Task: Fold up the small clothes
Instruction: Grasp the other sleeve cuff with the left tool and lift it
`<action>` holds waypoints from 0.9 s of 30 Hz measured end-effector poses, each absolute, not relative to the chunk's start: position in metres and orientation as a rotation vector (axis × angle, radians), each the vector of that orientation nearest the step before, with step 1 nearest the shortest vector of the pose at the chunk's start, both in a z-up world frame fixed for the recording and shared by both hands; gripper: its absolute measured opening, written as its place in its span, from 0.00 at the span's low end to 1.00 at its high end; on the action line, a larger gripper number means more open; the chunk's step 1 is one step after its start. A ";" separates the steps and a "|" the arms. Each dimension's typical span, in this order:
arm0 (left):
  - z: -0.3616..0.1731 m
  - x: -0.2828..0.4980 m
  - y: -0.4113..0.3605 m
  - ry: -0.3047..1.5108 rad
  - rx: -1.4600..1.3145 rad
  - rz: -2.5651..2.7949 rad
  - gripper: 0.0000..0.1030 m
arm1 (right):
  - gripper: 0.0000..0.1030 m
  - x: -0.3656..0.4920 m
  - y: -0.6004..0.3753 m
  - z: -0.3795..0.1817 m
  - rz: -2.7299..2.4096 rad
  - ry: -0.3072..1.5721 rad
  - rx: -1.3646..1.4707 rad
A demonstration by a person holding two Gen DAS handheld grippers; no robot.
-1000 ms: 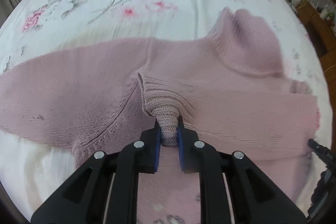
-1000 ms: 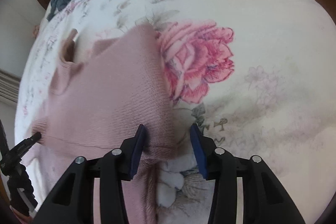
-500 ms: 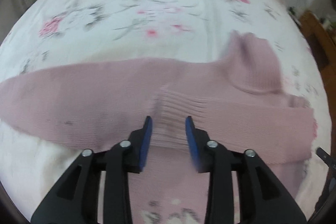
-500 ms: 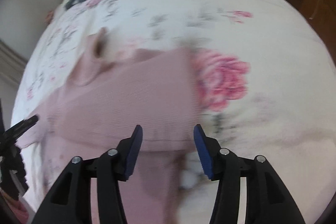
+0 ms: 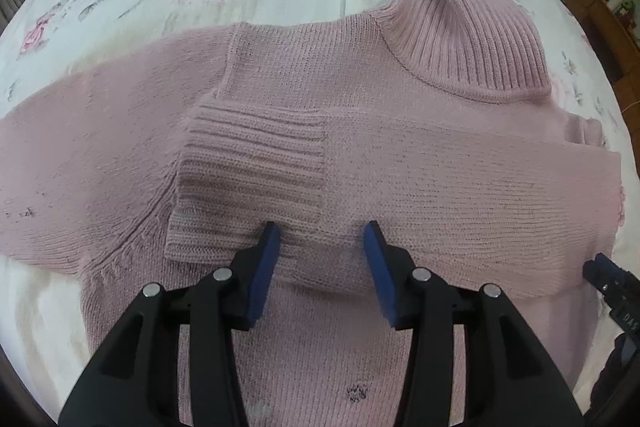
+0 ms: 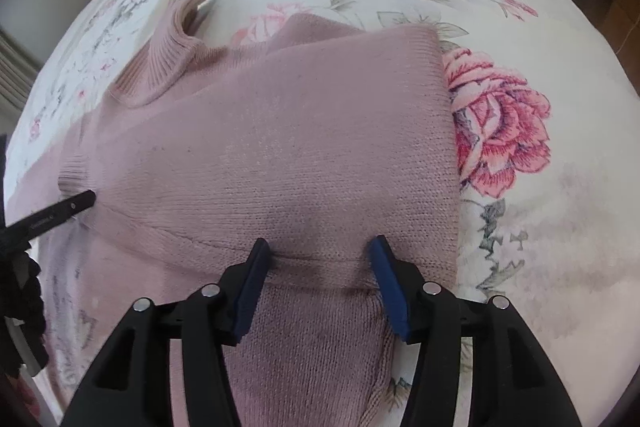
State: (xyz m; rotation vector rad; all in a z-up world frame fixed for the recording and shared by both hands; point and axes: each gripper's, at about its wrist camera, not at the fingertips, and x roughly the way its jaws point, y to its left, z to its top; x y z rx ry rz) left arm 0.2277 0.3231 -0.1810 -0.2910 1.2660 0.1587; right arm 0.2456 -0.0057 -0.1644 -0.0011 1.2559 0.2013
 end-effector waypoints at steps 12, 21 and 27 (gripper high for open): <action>-0.113 0.148 0.418 1.135 -0.401 0.236 0.49 | 0.62 0.229 0.010 -0.111 0.317 1.254 0.111; -0.115 0.018 0.632 1.056 -0.700 0.655 0.49 | 0.63 0.172 0.071 -0.136 0.465 1.317 0.055; -0.132 -0.023 0.710 0.863 -1.020 0.697 0.49 | 0.63 0.168 0.083 -0.160 0.437 1.354 0.009</action>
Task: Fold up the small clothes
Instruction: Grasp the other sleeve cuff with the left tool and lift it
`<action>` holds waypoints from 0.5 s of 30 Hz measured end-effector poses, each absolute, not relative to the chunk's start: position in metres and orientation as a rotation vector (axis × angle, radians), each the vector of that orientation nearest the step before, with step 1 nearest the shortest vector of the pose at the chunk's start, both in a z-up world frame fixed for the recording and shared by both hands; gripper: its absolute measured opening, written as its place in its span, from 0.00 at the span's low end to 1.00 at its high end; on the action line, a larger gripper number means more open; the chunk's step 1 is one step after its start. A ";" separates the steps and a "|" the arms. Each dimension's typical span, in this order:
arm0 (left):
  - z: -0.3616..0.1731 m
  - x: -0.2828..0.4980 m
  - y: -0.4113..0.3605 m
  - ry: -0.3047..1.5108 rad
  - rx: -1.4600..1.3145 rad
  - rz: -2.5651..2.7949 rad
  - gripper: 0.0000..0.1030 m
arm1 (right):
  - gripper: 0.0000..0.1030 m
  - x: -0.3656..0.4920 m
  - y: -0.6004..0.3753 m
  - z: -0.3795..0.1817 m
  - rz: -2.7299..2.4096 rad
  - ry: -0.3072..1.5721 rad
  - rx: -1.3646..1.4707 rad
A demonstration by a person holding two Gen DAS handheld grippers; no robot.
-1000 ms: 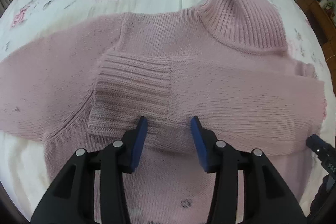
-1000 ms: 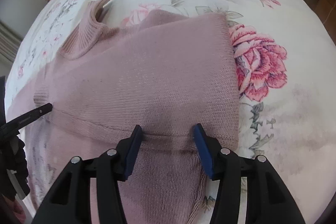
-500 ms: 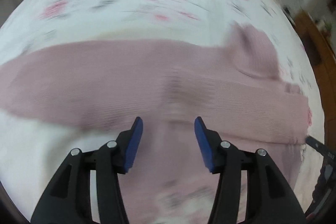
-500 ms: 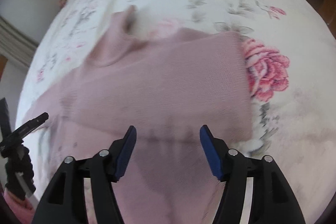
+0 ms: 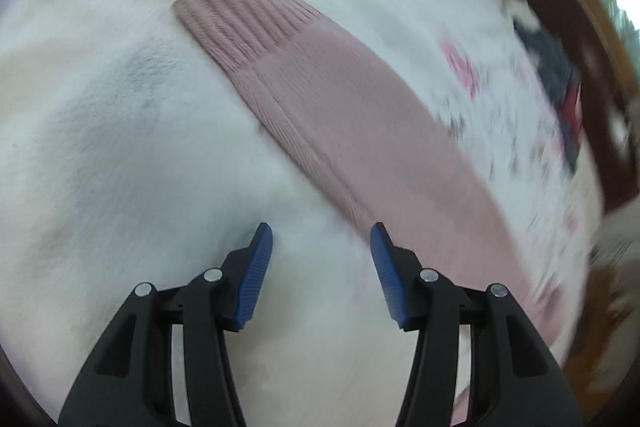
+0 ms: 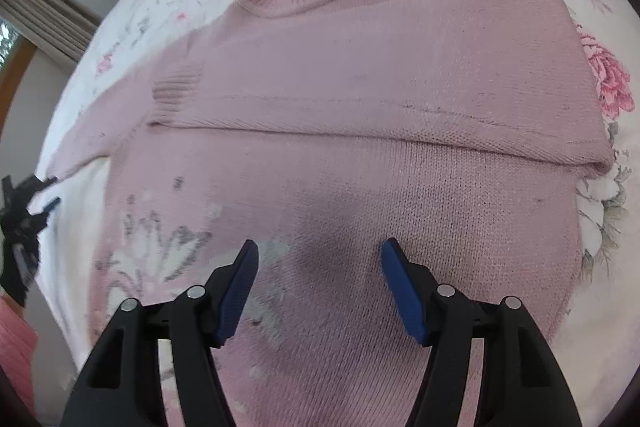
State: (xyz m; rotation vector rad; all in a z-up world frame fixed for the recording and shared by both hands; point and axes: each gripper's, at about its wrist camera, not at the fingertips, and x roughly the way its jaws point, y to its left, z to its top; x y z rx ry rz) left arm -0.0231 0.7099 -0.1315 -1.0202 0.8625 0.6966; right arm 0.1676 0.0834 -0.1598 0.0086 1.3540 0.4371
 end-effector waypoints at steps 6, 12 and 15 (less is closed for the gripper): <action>-0.143 -0.015 0.733 0.724 -1.172 0.648 0.47 | 0.64 0.175 0.082 -0.168 0.438 1.367 0.025; -0.147 -0.010 0.745 0.695 -1.191 0.645 0.24 | 0.65 0.175 0.084 -0.172 0.437 1.362 -0.008; -0.148 -0.003 0.748 0.706 -1.178 0.655 0.12 | 0.70 0.173 0.088 -0.174 0.444 1.353 -0.025</action>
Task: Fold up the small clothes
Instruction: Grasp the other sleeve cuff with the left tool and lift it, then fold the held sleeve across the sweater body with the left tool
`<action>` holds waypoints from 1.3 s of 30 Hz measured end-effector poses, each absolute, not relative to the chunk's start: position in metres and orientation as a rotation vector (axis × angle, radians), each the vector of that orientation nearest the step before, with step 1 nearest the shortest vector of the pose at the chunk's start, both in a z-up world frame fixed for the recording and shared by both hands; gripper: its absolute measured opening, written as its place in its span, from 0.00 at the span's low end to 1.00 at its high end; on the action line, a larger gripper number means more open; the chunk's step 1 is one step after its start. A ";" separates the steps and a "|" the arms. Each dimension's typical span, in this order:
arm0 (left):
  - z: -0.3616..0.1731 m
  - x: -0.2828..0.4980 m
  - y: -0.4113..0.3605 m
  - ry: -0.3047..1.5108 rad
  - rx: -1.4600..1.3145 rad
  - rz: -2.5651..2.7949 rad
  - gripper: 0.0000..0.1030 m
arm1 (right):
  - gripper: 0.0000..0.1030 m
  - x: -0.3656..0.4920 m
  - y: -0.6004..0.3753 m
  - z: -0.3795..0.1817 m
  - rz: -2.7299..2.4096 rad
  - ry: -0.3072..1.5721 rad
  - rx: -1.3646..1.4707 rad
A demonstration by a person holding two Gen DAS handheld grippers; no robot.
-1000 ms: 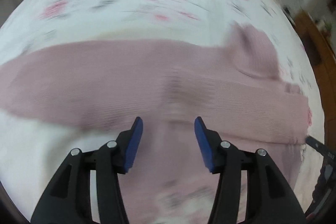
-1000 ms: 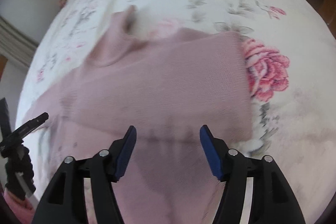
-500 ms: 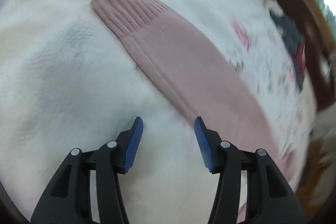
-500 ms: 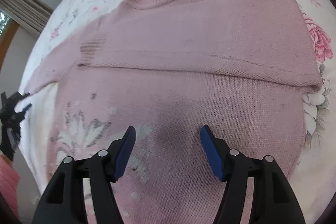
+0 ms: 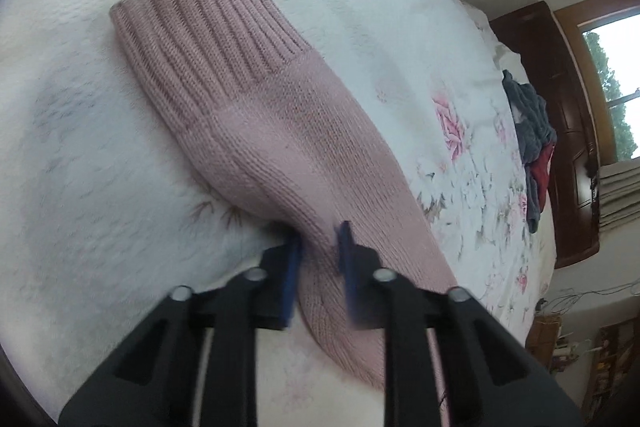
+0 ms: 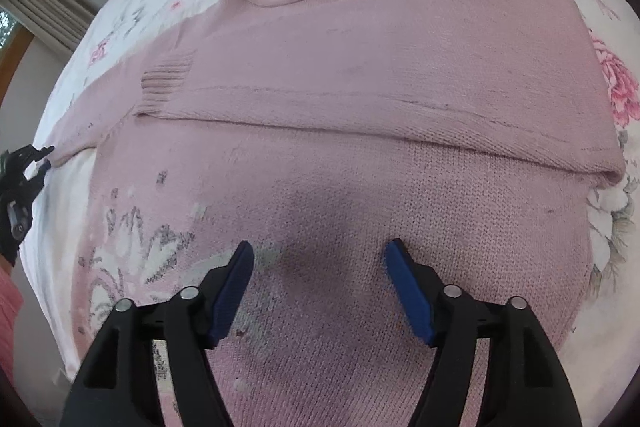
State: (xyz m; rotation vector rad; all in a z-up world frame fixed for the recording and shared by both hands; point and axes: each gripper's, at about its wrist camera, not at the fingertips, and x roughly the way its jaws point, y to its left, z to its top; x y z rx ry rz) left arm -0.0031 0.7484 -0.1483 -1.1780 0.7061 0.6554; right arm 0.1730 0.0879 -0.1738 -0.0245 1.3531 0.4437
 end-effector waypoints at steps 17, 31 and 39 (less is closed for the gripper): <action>-0.061 0.044 0.653 0.665 -0.908 0.426 0.07 | 0.70 0.168 0.065 -0.158 0.444 1.326 0.059; -0.049 0.125 0.511 0.716 -0.828 0.180 0.07 | 0.70 0.169 0.023 -0.143 0.402 1.278 0.109; -0.077 0.156 0.426 0.782 -0.818 0.059 0.07 | 0.70 0.167 0.017 -0.152 0.401 1.289 0.128</action>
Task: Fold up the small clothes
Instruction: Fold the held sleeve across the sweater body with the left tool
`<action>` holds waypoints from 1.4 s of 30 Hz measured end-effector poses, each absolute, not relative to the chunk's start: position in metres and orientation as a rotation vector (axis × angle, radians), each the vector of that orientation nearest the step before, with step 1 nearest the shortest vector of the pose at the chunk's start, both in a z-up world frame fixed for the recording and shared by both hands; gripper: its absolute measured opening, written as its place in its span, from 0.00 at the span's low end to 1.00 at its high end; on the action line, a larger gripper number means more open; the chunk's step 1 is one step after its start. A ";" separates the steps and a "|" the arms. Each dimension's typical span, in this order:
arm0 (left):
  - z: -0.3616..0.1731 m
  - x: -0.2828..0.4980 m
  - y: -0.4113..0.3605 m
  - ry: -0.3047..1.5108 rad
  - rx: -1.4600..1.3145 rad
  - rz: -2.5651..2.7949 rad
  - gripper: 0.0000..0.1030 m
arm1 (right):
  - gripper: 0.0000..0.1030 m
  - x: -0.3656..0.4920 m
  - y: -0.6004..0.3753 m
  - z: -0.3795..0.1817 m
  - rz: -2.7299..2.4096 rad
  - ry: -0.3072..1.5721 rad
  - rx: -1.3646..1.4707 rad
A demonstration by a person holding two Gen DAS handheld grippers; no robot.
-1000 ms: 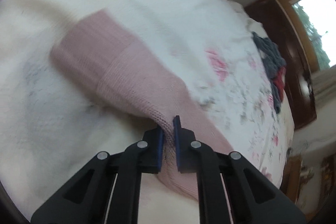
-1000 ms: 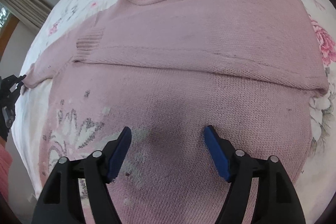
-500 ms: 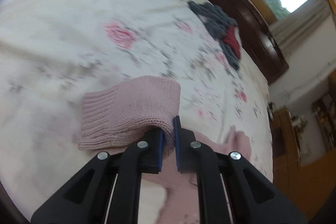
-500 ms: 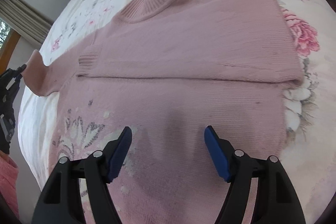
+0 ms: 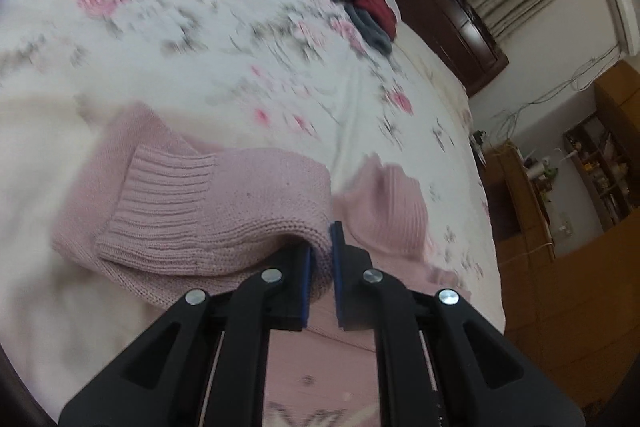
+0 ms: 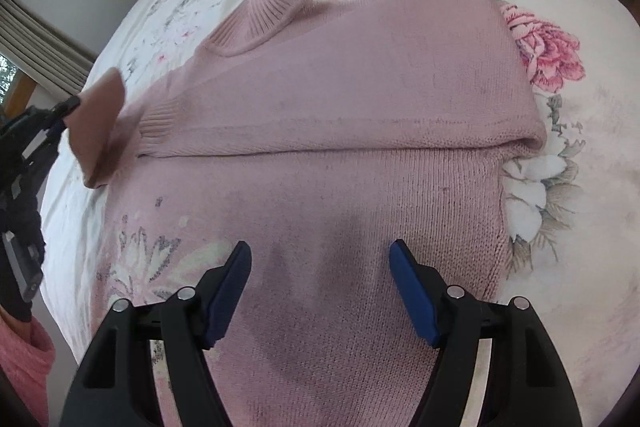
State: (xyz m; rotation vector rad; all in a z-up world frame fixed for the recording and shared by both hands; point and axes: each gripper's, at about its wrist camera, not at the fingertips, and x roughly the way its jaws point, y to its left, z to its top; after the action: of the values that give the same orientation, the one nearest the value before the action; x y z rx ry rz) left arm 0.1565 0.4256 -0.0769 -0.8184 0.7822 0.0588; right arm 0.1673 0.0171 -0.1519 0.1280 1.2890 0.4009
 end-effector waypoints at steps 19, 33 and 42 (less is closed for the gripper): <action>-0.162 0.130 0.401 1.004 -0.903 -0.030 0.14 | 0.71 0.170 0.035 -0.150 0.402 1.313 0.101; -0.162 0.127 0.511 1.063 -0.706 0.274 0.16 | 0.71 0.215 0.163 -0.119 0.612 1.328 0.096; -0.166 0.118 0.520 1.054 -0.735 0.233 0.17 | 0.71 0.247 0.237 -0.161 0.661 1.480 0.196</action>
State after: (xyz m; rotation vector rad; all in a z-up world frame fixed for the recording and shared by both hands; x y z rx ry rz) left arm 0.1183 0.5197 -0.1658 -0.7347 1.0537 0.2334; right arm 0.2467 0.2366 -0.1608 0.1959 1.4803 0.6611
